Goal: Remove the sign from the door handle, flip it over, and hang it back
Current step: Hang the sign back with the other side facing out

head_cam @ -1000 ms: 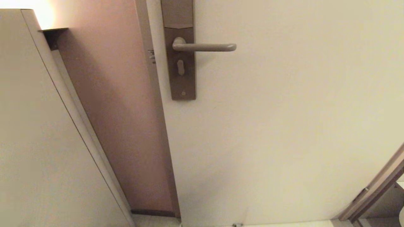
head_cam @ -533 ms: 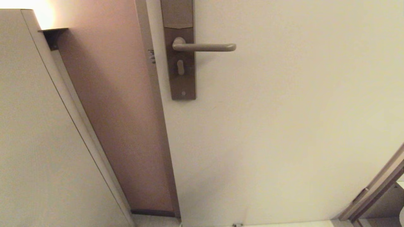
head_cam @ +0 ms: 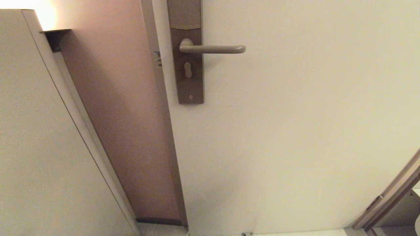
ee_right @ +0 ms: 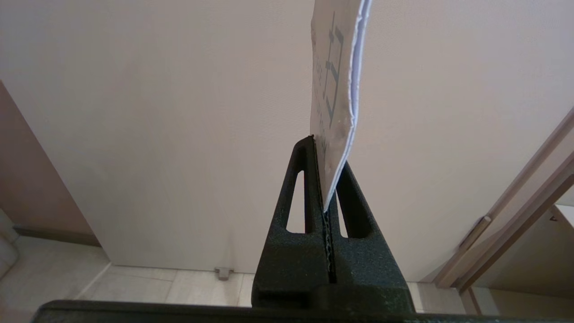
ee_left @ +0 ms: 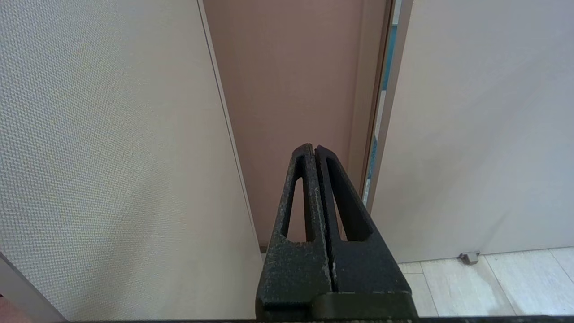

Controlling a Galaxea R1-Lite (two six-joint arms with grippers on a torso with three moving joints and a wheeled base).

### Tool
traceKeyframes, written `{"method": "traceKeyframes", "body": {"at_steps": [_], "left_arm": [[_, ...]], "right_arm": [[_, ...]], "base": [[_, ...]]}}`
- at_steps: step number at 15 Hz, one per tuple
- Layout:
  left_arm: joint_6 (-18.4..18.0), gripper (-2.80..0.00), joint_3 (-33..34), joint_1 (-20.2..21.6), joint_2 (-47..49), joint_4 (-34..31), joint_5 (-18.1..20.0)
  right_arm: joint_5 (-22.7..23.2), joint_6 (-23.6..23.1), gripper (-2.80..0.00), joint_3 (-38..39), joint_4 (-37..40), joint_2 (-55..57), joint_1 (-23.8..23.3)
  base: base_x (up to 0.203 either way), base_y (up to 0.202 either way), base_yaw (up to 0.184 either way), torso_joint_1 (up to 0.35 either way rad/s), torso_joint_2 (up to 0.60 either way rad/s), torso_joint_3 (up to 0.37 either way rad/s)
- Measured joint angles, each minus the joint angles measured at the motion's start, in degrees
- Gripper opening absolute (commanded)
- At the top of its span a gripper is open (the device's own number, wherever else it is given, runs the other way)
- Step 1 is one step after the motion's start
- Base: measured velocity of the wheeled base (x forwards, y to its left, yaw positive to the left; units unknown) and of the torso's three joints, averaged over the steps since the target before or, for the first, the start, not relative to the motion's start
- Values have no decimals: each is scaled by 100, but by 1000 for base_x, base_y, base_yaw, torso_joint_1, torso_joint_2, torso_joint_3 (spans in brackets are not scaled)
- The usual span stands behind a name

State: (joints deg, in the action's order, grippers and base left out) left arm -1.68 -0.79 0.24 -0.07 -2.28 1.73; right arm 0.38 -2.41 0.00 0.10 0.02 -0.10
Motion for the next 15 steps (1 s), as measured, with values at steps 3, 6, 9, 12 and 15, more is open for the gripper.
{"method": "traceKeyframes", "body": {"at_steps": [3,6,9,12,15], "left_arm": [[3,-280,0,0,0,2,0],[3,-280,0,0,0,0,2],[4,-280,0,0,0,0,0],[4,-280,0,0,0,0,0],[4,-280,0,0,0,0,2]], "right_arm": [[-18,41,-280,0,9,0,2],[2,21,-280,-16,53,0,2],[6,-1,-280,-22,61,0,2],[11,-23,-280,-72,61,0,0],[34,-65,-280,-124,65,0,0]], "base": [[0,0,0,0,0,0],[0,0,0,0,0,0],[0,0,0,0,0,0],[0,0,0,0,0,0],[0,0,0,0,0,0]]}}
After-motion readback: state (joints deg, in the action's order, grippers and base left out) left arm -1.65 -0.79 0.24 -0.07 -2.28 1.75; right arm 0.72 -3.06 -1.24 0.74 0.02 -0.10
